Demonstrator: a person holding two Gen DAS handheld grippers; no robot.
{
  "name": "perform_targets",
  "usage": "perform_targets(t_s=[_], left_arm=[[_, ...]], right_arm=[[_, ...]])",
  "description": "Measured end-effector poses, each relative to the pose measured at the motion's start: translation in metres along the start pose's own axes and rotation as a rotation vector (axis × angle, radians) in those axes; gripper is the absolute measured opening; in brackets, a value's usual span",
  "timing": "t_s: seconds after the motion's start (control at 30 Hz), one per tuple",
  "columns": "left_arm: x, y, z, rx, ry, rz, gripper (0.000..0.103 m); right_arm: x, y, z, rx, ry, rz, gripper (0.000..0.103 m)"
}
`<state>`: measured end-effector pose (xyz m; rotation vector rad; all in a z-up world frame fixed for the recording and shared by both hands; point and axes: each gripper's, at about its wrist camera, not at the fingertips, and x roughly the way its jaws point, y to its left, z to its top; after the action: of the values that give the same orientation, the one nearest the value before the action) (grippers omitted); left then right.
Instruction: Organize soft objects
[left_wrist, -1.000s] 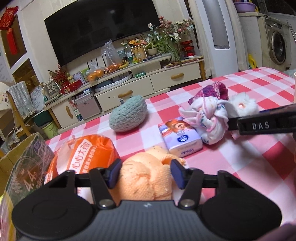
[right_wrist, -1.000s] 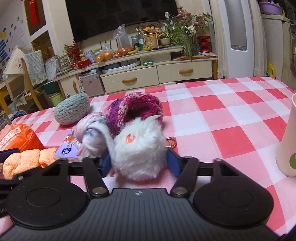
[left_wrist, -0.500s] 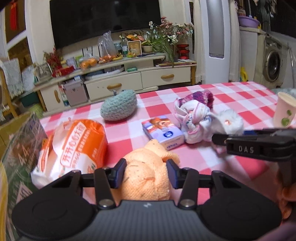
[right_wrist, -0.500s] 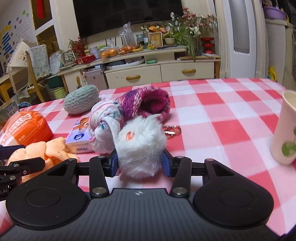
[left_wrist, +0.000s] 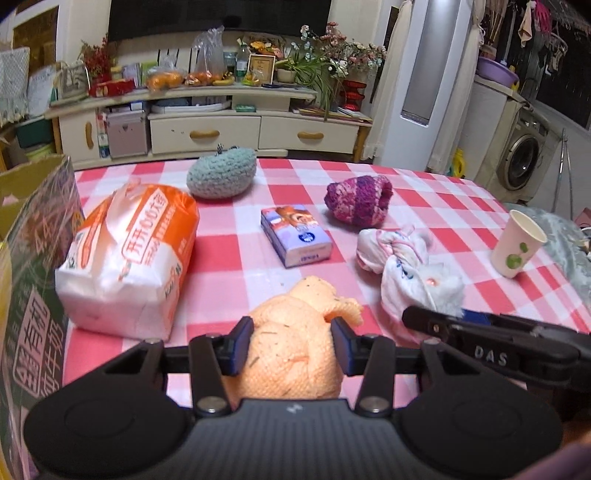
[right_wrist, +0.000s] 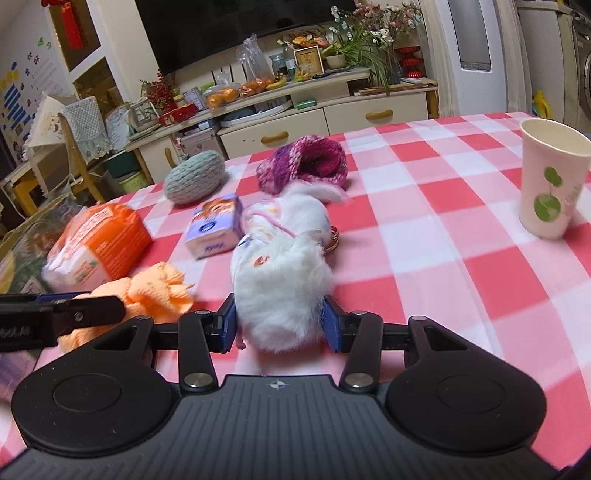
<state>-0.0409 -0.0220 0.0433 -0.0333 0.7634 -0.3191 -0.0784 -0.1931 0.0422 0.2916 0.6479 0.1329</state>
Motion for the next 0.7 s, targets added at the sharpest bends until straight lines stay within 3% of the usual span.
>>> perform_targets(t_s=[0.3,0.5,0.63,0.7], left_arm=[[-0.012,0.006,-0.008,-0.007,0.023,-0.039,0.045],[-0.013,0.007,-0.012,0.003,0.023,-0.052,0.047],[-0.009,0.008,-0.015,0.003,0.025,-0.060,0.054],[-0.006,0.008,-0.017,0.003,0.026,-0.066,0.056]], right_arm=[[-0.022,0.004,-0.018,0.001,0.042,-0.007,0.058],[-0.023,0.017,-0.029,-0.054,0.071,-0.030,0.064],[-0.020,0.023,-0.030,-0.097,0.056,-0.050,0.095],[-0.018,0.025,-0.029,-0.110,0.041,-0.060,0.095]])
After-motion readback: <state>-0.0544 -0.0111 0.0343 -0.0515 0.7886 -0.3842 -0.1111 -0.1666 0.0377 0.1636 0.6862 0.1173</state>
